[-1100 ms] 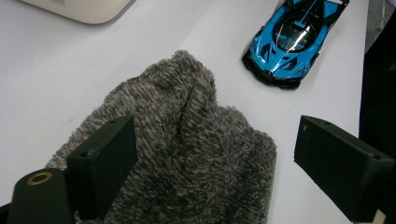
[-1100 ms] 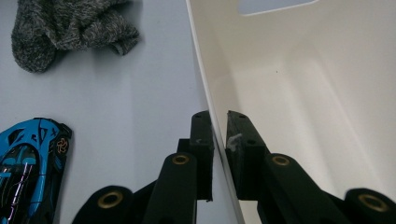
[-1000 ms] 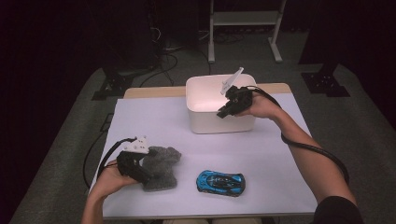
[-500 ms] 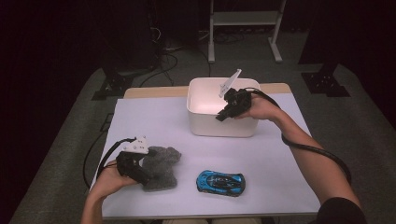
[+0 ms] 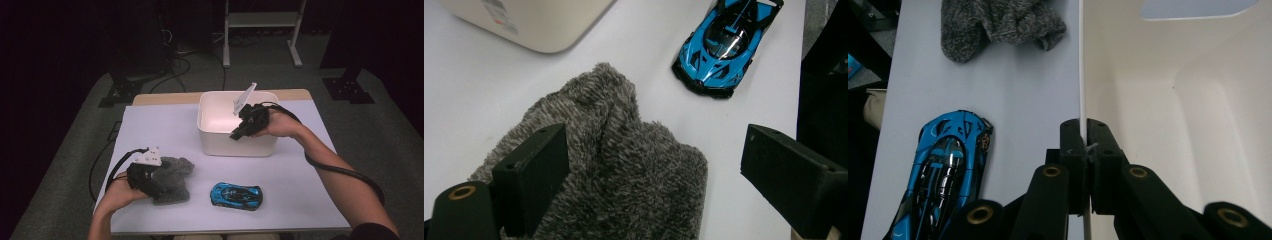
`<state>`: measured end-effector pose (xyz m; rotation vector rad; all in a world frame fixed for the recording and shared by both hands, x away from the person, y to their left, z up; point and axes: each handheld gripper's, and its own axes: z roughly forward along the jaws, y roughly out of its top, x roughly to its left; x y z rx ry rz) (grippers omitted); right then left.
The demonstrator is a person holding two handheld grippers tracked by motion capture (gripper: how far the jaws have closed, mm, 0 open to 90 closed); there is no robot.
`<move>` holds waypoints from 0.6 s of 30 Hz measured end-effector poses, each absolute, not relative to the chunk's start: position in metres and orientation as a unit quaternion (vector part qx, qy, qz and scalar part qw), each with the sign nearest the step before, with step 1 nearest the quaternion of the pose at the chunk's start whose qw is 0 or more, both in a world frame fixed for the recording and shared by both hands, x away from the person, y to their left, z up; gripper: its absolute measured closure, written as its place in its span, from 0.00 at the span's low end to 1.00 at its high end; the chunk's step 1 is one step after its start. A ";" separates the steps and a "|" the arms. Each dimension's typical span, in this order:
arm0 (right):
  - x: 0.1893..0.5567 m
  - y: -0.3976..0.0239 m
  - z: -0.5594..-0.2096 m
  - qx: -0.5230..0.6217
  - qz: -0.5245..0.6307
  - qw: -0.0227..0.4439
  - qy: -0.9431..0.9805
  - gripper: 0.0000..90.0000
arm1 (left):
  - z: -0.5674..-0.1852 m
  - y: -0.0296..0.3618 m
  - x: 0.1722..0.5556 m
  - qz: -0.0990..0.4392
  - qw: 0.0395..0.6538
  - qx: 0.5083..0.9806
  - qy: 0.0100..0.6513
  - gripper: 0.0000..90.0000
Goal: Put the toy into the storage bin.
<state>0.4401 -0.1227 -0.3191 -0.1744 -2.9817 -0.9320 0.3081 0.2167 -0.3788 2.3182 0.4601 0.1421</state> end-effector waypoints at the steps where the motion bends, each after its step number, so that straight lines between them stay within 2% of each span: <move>1: 0.437 -0.122 -0.319 -0.053 -0.297 0.007 -0.953 0.95 | -0.379 0.217 0.308 0.055 0.378 0.906 0.180 0.12; 18: 0.408 -0.117 -0.319 -0.035 -0.299 0.013 -0.954 0.95 | -0.379 0.215 0.306 0.058 0.377 0.907 0.179 0.12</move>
